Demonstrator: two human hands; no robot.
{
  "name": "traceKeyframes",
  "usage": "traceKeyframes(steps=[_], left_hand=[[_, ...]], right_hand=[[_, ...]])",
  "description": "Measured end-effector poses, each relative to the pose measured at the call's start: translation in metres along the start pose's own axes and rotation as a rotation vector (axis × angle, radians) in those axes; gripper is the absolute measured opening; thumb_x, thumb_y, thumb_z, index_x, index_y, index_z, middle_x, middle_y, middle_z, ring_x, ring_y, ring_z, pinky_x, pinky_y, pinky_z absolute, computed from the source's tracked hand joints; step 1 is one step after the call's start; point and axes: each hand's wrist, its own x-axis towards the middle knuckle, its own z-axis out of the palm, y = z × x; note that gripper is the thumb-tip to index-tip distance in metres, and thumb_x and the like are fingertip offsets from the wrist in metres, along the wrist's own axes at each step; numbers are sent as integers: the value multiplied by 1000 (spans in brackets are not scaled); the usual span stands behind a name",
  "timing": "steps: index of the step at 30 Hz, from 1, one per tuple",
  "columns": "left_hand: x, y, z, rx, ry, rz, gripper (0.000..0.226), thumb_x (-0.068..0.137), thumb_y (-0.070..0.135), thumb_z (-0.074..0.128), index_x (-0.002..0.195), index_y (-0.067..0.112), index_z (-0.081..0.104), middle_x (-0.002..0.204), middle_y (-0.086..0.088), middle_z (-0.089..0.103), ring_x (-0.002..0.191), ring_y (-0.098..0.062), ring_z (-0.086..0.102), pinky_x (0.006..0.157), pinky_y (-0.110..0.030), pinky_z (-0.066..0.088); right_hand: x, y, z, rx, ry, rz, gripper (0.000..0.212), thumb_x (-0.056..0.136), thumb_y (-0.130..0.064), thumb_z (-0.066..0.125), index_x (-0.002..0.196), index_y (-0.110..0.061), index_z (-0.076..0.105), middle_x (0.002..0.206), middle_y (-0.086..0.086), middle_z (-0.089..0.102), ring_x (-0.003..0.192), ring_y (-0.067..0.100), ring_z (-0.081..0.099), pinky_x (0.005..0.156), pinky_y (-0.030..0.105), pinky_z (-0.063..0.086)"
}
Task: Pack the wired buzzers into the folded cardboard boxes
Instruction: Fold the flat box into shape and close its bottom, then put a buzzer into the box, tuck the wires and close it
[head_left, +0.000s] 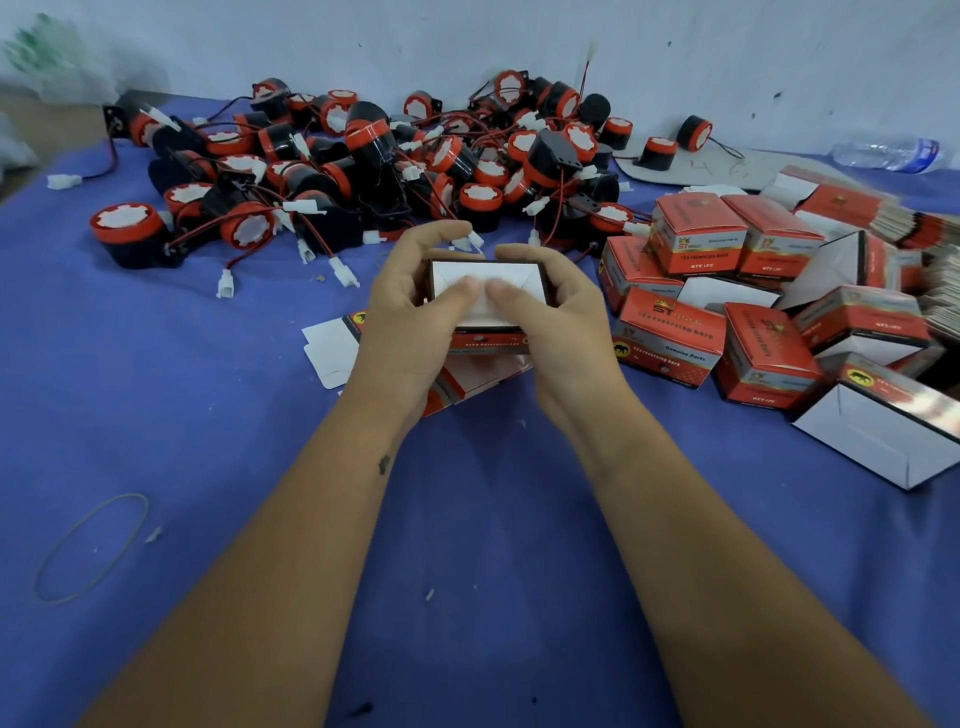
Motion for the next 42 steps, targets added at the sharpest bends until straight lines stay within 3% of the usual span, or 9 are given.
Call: traceKeyframes(steps=[5,10,13,17,22,24,30,36,42], left_hand=[[-1,2,-1,11,-74,-163,36,85,33,51,115,52,58,116,19,62,95,-4,67,73,-24,56],[0,3,-8,236,-170,-71,40,91,19,58,123,41,56,118,21,63,103,0,62,88,-26,54],[1,5,-1,305,-133,-46,35,87,47,51,121,55,46,125,29,49,117,8,49,98,-20,44],[4,7,-1,383,2,-153,66,89,69,22,145,39,41,139,7,50,135,-19,42,109,-39,34],[3,10,-6,57,-69,-322,47,87,68,39,79,37,74,86,6,75,84,-14,71,84,-43,56],[6,7,-10,53,-48,-271,32,95,49,51,84,31,75,81,5,73,77,-11,71,70,-34,57],[19,-4,-25,20,286,-237,28,89,27,71,114,18,63,106,7,70,96,-9,69,79,-26,57],[21,-14,-24,198,398,-167,33,80,36,77,104,35,54,101,18,64,81,11,63,72,-24,52],[27,-19,-24,264,362,-221,31,80,40,76,95,42,50,100,20,63,89,4,62,71,-23,49]], right_hand=[[2,4,1,60,21,-32,25,100,-22,47,110,-12,68,97,-13,69,99,10,63,88,33,52],[0,6,-2,91,-43,-69,29,84,-27,47,104,-15,64,106,5,66,102,28,62,87,43,51],[-4,4,0,72,-44,-130,34,89,-25,44,109,-4,61,98,3,64,91,15,62,77,30,51],[-10,4,1,-245,48,-528,27,89,-12,46,99,3,65,104,11,61,104,16,58,90,30,46],[-14,5,10,-485,-33,-882,28,84,-19,48,72,1,64,111,17,61,116,32,53,99,50,39],[-15,7,12,-457,-31,-863,27,83,-20,50,79,2,66,119,20,58,122,33,49,102,50,38],[1,11,4,-553,225,-568,20,88,-5,56,106,-4,65,127,6,54,124,16,45,106,24,34],[56,11,-8,-709,158,-235,31,93,-7,53,122,-16,58,132,3,45,120,20,41,95,29,35],[131,8,-9,-795,268,-178,47,92,-10,51,139,-16,46,141,11,38,129,30,37,104,45,39]])
